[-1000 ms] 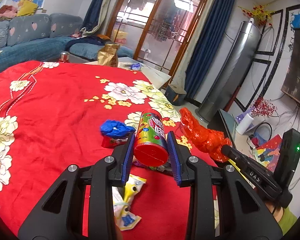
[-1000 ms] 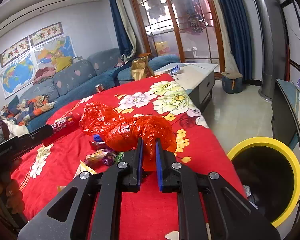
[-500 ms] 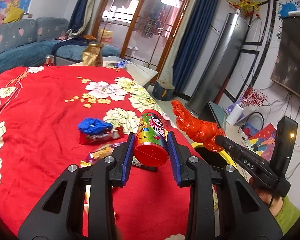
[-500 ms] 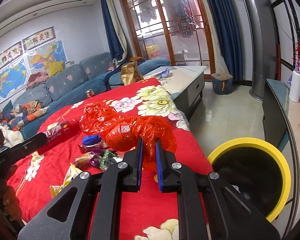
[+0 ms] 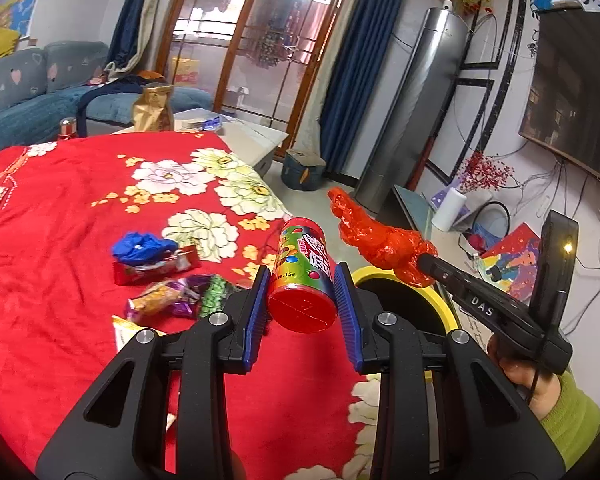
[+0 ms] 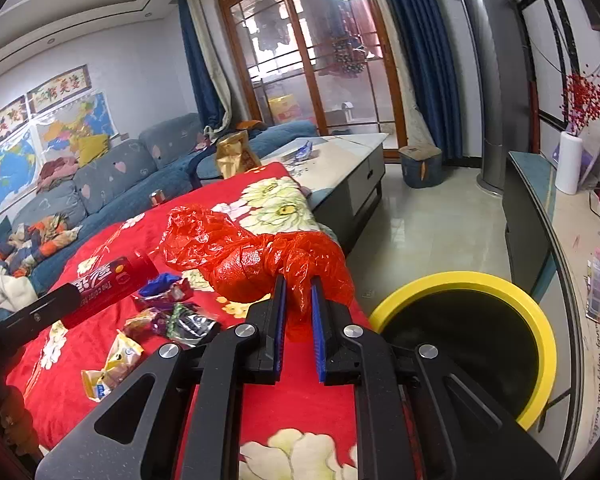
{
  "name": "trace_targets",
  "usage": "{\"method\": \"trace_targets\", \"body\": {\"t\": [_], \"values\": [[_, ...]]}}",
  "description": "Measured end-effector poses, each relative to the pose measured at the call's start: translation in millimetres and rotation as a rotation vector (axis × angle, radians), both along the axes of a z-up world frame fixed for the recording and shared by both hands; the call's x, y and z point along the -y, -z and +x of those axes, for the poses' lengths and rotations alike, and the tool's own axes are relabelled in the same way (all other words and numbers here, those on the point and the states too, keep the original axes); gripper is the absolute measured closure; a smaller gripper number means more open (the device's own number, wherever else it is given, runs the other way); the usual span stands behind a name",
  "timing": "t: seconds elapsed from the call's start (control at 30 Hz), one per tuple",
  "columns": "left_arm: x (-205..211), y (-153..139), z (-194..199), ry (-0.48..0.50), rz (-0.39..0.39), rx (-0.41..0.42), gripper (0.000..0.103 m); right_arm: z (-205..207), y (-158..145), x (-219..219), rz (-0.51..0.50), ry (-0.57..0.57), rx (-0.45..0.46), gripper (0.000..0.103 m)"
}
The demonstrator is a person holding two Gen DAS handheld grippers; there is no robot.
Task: Collect trash
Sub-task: 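Carry the red bag and candy tube with both tools over the yellow-rimmed bin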
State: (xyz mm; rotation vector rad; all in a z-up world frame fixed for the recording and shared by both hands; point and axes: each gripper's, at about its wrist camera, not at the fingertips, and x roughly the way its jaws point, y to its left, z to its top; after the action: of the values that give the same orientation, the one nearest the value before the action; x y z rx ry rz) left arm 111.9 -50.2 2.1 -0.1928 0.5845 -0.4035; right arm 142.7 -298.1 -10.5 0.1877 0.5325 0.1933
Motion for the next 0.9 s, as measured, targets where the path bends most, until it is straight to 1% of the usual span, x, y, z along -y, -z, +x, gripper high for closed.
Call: {"method": "trace_targets", "body": {"t": [0.2,0.33,0.63,0.77,0.9], "values": [[18,1,-2,0.042,0.016,0.002,0.077,-3,3,18,0.006,0.036,-0.005,0.092],[34,6,-3,0.087,0.021,-0.012,0.077,-5,4,31,0.01,0.069,-0.012,0.092],[69,12,-4,0.166,0.047,-0.021,0.077,-10,12,70,0.009,0.179,-0.03,0.092],[90,15,-5,0.21,0.073,-0.018,0.077,-10,17,88,0.015,0.229,-0.042,0.092],[108,21,-1,0.246,0.091,-0.033,0.077,-13,23,104,0.025,0.261,-0.051,0.092]]}}
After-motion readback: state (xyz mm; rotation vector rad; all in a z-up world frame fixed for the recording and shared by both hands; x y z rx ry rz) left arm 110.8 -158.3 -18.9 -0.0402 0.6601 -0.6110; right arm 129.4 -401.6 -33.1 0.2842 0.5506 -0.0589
